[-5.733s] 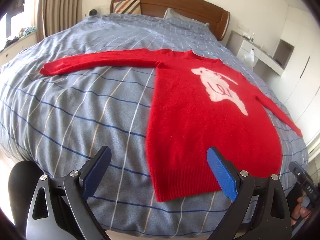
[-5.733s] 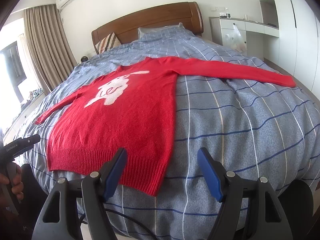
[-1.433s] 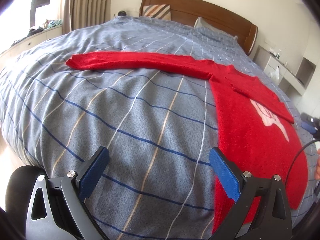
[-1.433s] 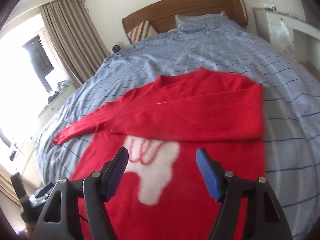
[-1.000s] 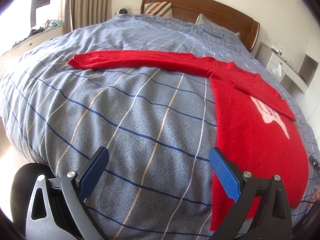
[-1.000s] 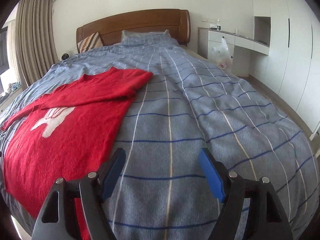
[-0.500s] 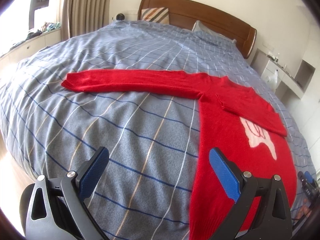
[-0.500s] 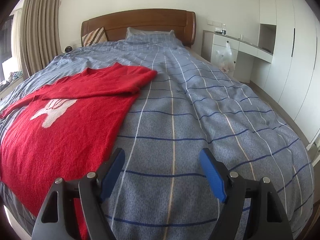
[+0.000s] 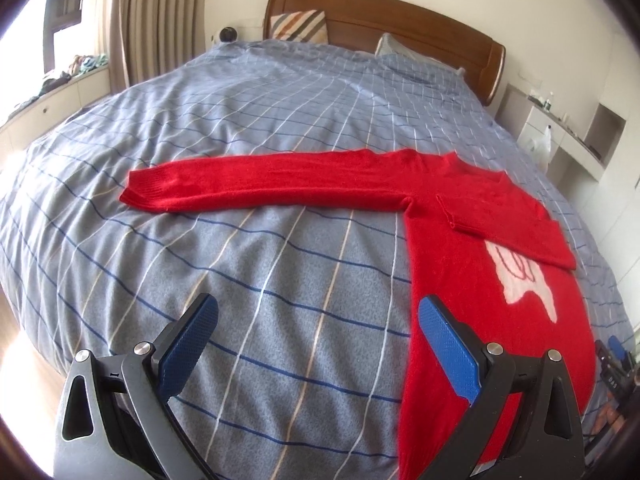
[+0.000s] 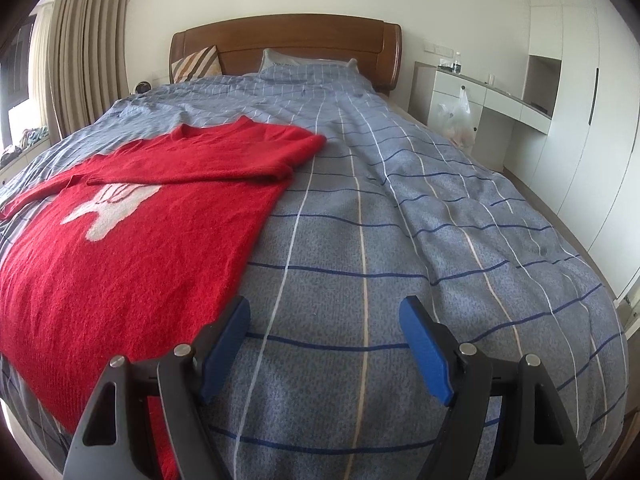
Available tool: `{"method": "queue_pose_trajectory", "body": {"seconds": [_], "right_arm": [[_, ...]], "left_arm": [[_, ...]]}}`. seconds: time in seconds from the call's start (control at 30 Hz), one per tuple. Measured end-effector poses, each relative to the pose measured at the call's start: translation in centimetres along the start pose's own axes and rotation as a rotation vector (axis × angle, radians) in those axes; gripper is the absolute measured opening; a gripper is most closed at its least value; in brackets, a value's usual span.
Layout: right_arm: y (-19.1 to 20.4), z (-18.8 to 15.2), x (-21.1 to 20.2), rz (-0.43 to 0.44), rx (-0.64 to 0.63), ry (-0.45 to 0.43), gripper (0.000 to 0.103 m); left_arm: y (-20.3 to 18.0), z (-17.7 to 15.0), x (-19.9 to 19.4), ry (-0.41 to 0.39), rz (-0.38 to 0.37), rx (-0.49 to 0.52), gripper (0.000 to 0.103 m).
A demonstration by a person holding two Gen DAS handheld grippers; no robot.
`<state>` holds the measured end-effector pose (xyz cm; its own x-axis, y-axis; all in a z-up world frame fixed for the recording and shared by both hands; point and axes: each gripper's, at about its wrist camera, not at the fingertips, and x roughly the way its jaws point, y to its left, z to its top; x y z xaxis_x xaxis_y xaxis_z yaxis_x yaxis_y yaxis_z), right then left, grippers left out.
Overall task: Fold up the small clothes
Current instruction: 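Open the right tool to release the folded sleeve and hold still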
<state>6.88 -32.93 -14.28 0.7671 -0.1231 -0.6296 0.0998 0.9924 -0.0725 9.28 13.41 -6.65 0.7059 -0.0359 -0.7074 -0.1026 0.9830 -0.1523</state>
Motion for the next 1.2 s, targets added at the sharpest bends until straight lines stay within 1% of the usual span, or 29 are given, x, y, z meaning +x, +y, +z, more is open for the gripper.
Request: {"method": "queue_pose_trajectory", "body": {"seconds": [0.17, 0.27, 0.43, 0.67, 0.97, 1.2], "right_arm": [[0.3, 0.0, -0.1, -0.004, -0.015, -0.010, 0.077], [0.4, 0.0, -0.1, -0.002, -0.018, -0.010, 0.077], [0.4, 0.0, -0.2, -0.001, -0.015, -0.007, 0.077], [0.4, -0.1, -0.2, -0.002, -0.016, -0.010, 0.077], [0.4, -0.1, -0.2, -0.002, -0.016, -0.012, 0.077], [0.4, -0.1, -0.2, -0.003, -0.015, -0.011, 0.077]], "left_arm": [[0.8, 0.5, 0.2, 0.006, 0.015, 0.010, 0.101], [1.3, 0.1, 0.7, 0.027, 0.031, 0.004, 0.101], [2.0, -1.1, 1.3, 0.065, 0.034, -0.030, 0.101], [2.4, -1.0, 1.0, 0.061, 0.043, -0.028, 0.101], [3.0, -1.4, 1.6, 0.088, 0.048, -0.037, 0.101], [2.9, -1.2, 1.8, 0.090, 0.049, -0.026, 0.101]]}}
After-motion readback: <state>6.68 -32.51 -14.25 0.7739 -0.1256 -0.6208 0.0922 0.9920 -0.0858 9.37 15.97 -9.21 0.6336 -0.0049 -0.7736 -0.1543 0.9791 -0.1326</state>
